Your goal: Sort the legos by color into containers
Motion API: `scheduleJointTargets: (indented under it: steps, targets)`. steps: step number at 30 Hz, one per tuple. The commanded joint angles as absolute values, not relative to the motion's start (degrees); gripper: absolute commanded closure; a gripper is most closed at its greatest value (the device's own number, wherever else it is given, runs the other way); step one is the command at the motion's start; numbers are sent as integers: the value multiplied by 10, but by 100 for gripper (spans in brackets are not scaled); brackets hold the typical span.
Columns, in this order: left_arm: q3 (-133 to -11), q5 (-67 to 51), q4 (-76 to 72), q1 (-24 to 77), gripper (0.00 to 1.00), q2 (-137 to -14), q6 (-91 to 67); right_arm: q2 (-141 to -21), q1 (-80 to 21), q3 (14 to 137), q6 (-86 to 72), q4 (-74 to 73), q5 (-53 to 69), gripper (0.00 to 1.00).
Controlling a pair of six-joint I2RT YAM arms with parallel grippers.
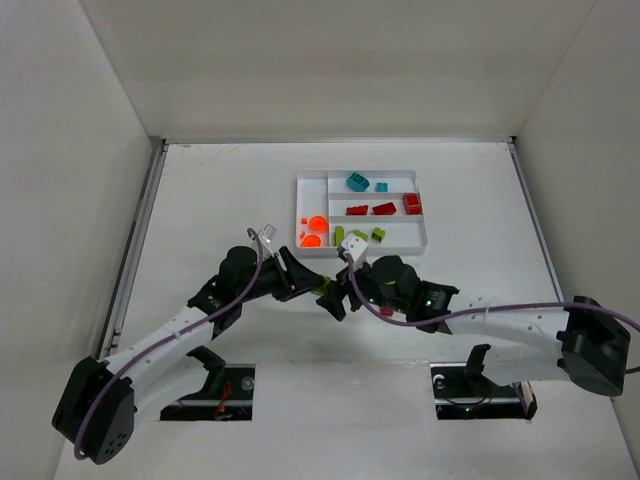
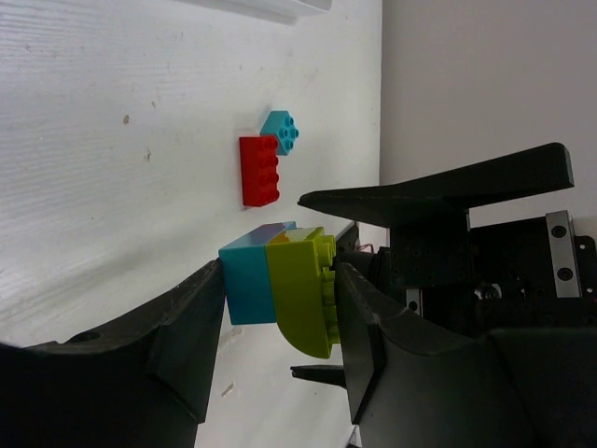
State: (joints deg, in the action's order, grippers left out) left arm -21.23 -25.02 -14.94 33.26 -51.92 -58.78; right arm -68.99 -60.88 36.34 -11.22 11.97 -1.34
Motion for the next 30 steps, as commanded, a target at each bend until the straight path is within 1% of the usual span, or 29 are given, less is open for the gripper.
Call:
scheduleJointTargets:
  steps: [1, 4, 7, 13, 22, 24, 27, 30]
  targets:
    - [-236, -305, -172, 327, 78, -524, -592, -697, -616, 397, -90, 132, 19, 13]
    - [-234, -323, -172, 323, 78, -529, -592, -703, -614, 402, -87, 136, 39, 13]
    - [-229, -330, -173, 323, 78, -531, -590, -715, -611, 405, -89, 143, 54, 15]
    - [-229, -339, -180, 321, 78, -532, -592, -727, -610, 407, -92, 142, 56, 26]
    - [-225, -337, -178, 319, 78, -540, -589, -704, -606, 393, -98, 163, 58, 28]
    - [-225, -338, -175, 317, 78, -540, -587, -702, -601, 393, -99, 162, 63, 34]
    - [-222, -337, -174, 317, 79, -535, -586, -700, -598, 390, -107, 162, 64, 45]
    - [-222, -336, -177, 313, 79, -533, -590, -702, -597, 390, -109, 155, 63, 50]
